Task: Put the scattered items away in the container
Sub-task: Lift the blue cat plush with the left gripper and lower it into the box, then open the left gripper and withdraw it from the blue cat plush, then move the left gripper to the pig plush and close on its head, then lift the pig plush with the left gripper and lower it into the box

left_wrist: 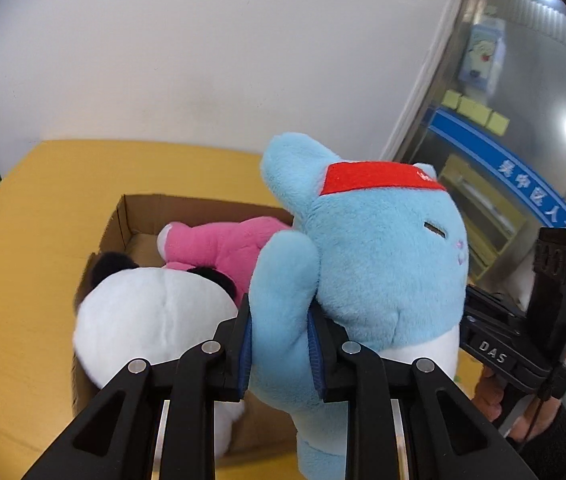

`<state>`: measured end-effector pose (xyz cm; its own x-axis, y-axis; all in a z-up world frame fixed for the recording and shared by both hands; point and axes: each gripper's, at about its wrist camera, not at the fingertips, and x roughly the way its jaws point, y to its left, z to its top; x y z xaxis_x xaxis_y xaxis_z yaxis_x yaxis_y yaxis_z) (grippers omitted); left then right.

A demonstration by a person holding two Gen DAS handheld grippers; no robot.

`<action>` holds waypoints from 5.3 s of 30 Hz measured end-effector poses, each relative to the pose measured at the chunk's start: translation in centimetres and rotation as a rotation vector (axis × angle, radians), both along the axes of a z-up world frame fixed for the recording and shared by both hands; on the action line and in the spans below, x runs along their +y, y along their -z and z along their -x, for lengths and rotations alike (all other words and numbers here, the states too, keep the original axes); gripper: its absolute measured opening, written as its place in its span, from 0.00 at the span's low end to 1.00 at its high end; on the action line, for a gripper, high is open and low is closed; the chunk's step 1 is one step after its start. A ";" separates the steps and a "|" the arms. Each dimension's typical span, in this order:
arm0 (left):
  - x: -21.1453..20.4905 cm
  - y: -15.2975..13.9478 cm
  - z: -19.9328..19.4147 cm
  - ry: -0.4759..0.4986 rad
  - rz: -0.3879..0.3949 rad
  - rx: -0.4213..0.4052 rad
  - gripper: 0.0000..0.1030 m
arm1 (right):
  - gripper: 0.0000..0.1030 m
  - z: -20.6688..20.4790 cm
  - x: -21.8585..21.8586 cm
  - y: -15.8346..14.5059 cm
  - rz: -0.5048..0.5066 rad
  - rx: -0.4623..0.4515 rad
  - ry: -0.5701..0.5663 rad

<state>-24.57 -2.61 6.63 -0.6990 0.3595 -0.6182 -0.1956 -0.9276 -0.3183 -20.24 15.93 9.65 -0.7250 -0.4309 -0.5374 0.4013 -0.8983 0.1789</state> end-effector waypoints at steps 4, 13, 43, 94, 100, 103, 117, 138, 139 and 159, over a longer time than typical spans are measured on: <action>1.1 5.9 4.2 -0.014 0.078 -0.132 0.23 | 0.20 4.7 -0.9 5.4 -0.083 -0.147 0.054; 3.9 7.1 2.2 -0.003 0.244 -0.088 0.27 | 0.33 5.1 -1.1 12.0 -0.165 -0.345 0.059; 3.4 1.8 -13.4 -0.120 0.193 0.052 0.93 | 0.81 -4.4 1.3 4.8 -0.108 -0.110 0.113; 7.7 2.7 -15.8 -0.061 0.159 0.010 0.97 | 0.81 -11.8 4.7 4.7 -0.213 -0.065 0.164; 8.5 2.9 -15.6 -0.043 0.165 -0.003 0.97 | 0.81 -12.3 6.4 4.6 -0.184 -0.060 0.181; 8.9 3.1 -15.5 -0.036 0.166 -0.008 0.97 | 0.81 -12.5 8.6 5.0 -0.175 -0.072 0.222; 9.2 4.7 -15.1 -0.001 0.098 -0.070 0.97 | 0.80 -14.2 17.5 11.8 0.026 -0.324 0.225; 16.8 9.7 -12.4 0.347 -0.098 -0.271 0.66 | 0.80 -22.2 6.2 12.2 -0.252 -0.083 -0.123; 16.8 9.6 -12.5 0.350 -0.104 -0.269 0.66 | 0.80 -22.2 6.5 12.3 -0.239 -0.092 -0.117; 18.1 0.8 -12.3 0.400 -0.016 -0.025 0.52 | 0.62 -21.2 10.2 10.7 -0.047 -0.127 -0.114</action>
<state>-12.31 15.51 5.81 -0.4867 0.6099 -0.6254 -0.5319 -0.7748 -0.3417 0.96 26.11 -1.03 -0.5978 -0.4788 -0.6430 0.4777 -0.8569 0.1939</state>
